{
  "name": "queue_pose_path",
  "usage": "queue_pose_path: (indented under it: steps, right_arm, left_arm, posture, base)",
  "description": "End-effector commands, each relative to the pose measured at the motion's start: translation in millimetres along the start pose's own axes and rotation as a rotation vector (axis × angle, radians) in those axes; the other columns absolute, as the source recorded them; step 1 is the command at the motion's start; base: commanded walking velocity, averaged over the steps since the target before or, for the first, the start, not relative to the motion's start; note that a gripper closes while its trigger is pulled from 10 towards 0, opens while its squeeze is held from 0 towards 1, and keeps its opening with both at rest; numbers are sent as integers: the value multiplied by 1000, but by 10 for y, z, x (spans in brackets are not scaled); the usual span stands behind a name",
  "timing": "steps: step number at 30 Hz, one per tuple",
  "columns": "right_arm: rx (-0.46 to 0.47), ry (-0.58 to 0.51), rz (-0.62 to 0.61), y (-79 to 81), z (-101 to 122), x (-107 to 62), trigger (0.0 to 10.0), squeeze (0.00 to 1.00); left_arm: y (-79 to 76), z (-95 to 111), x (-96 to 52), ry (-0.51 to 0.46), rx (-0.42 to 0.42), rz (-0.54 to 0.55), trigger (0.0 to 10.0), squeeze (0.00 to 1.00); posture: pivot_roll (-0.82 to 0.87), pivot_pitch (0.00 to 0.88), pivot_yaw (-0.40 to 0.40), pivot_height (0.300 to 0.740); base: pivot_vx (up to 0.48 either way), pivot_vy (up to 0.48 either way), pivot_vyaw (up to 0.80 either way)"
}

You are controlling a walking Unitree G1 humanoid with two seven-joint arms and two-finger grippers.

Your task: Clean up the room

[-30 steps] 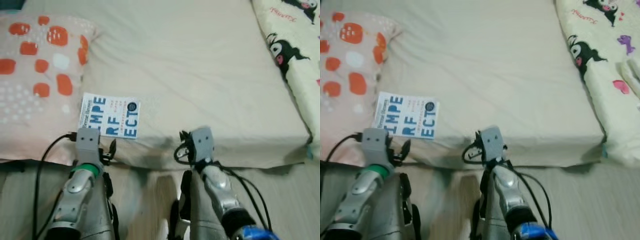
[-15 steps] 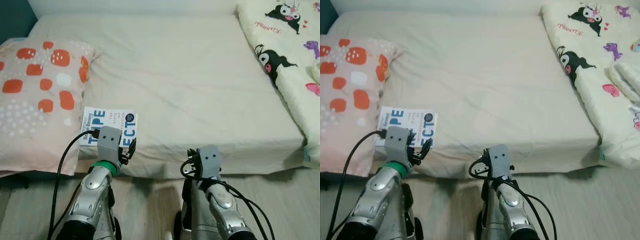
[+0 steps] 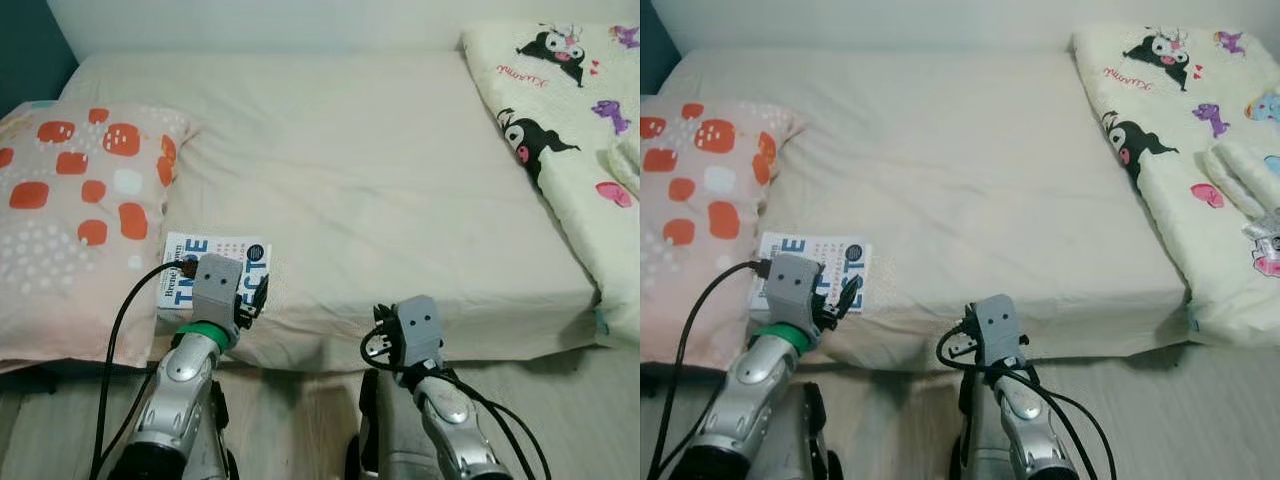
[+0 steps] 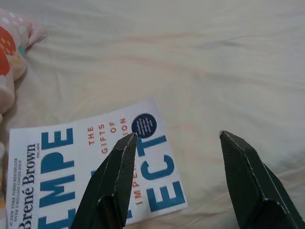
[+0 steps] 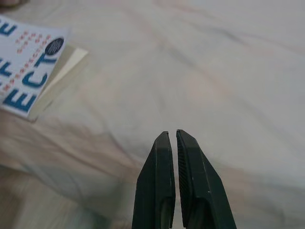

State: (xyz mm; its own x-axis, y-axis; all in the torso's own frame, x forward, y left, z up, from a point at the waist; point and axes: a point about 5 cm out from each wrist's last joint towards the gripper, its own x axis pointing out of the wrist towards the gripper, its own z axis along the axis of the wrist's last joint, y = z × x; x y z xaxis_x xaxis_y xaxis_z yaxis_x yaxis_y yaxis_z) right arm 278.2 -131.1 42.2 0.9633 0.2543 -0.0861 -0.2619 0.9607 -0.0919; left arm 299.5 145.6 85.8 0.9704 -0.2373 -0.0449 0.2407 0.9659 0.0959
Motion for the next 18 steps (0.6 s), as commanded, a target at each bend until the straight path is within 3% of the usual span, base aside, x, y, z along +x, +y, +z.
queue_pose_path:
  steps: [1,18]
  right_arm:
    - [10,36,-7,-15,-71,-50,10000,0]
    - [0,37,12,1,-34,-20,10000,0]
  left_arm:
    - [-1,-61,-21,18,10,6,10000,0]
    - [25,-90,-8,32,23,40,10000,0]
  posture:
    - [-16,83,-33,627]
    - [-16,88,-31,687]
  base:
    - [0,0,0]
    - [0,0,0]
